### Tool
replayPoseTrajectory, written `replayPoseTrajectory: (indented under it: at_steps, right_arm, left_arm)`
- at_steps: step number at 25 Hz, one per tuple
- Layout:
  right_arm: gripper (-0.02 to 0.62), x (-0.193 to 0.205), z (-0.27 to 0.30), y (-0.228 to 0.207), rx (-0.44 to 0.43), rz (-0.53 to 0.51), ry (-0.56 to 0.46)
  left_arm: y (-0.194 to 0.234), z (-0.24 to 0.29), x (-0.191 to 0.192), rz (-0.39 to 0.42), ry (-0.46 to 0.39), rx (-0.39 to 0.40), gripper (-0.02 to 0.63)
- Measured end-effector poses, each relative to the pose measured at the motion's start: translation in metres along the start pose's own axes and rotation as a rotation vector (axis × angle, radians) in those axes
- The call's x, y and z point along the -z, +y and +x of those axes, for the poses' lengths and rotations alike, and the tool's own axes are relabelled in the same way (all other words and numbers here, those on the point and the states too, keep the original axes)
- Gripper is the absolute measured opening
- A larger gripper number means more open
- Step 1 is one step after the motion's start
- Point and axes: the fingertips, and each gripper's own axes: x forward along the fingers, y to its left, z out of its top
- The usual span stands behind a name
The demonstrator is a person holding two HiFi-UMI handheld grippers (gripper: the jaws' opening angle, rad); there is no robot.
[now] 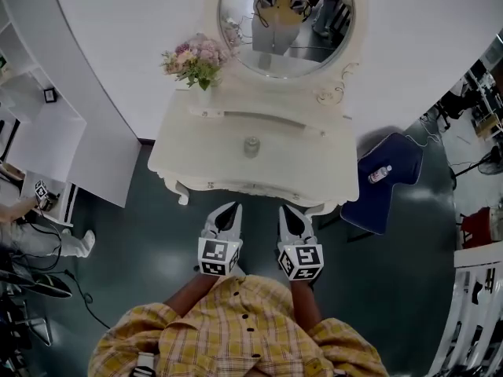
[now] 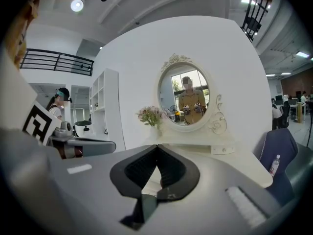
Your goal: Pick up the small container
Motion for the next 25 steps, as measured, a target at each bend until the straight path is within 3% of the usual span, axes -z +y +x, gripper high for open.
replayPoseTrajectory:
  at_steps: [13, 25]
  right_arm:
    - [0.002, -0.009, 0.042, -0.01, 0.039, 0.012, -0.018]
    - [0.002, -0.018, 0.069, -0.027, 0.011, 0.017, -0.009]
  left_arm:
    - [0.024, 0.043, 0.002, 0.007, 0.031, 0.05, 0.0]
    - [0.034, 0.073, -0.004, -0.005, 0.045, 0.023, 0.0]
